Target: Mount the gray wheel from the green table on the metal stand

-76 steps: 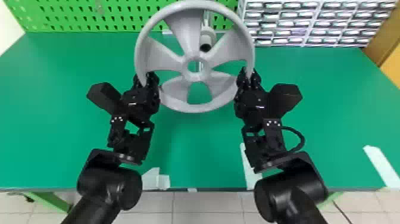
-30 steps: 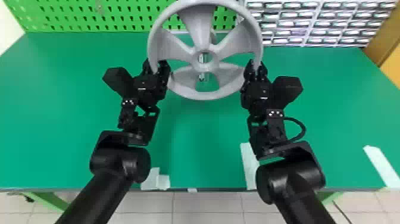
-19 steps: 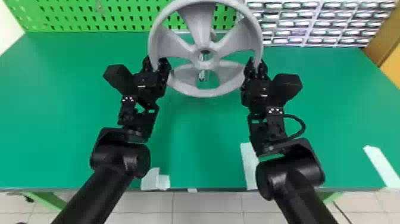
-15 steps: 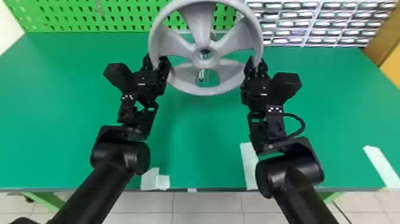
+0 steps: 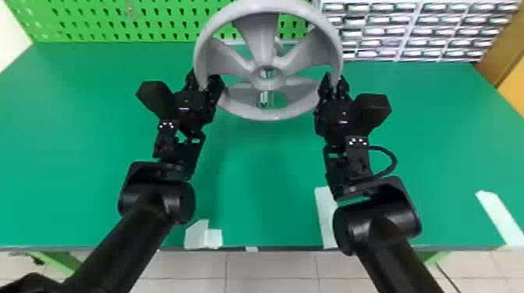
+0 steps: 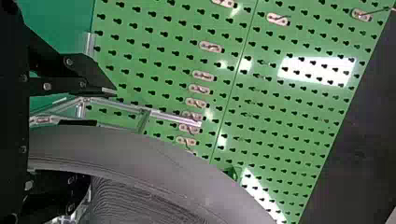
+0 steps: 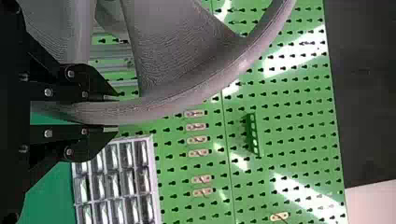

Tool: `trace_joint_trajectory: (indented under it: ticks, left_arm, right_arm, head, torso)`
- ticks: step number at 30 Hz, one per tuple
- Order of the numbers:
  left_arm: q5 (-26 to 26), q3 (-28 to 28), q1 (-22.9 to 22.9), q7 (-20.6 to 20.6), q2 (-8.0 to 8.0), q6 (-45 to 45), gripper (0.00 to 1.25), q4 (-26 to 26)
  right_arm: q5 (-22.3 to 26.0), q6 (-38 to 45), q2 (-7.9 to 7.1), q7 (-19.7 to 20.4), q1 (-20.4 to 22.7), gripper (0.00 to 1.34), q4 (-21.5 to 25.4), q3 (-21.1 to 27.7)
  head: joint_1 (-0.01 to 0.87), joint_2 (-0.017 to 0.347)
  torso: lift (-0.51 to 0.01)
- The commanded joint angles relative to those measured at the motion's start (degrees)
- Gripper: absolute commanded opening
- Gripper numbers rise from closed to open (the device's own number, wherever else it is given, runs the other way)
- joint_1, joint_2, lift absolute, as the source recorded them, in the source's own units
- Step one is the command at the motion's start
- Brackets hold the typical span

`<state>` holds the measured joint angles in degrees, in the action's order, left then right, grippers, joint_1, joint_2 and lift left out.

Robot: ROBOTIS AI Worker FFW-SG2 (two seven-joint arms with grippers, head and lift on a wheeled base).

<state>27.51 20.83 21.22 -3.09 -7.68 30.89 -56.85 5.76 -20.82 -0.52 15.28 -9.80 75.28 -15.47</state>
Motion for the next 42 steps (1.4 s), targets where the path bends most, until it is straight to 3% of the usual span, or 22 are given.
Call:
trace_joint_trajectory:
  ticks: [1,14,23,42]
  left_arm:
    - [-0.26,0.09,0.84,0.01,0.04,0.31,0.37,1.3]
    - [-1.05,0.18,1.36,0.01,0.04,0.39,0.37,1.56]
    - [-2.02,0.0,0.92,0.89,0.04,-1.8,0.37,-0.63]
    - [-3.6,-2.81,-0.66,2.82,0.04,-6.55,0.37,-4.59]
  right_arm:
    - [-0.22,-0.19,0.17,0.01,-0.39,0.23,-0.58,0.18]
    - [-0.84,-0.19,0.34,0.01,-0.66,0.24,-0.58,1.23]
    - [-1.28,2.1,0.34,0.01,-0.22,0.24,2.15,1.58]
    - [-1.1,13.88,0.08,0.01,-0.13,0.24,8.21,1.67]
  head:
    - [0.868,0.052]
    - [0.868,0.052]
    - [0.868,0.052]
    - [0.868,0.052]
  torso:
    - [-0.093]
    - [-0.093]
    - [-0.093]
    - [-0.093]
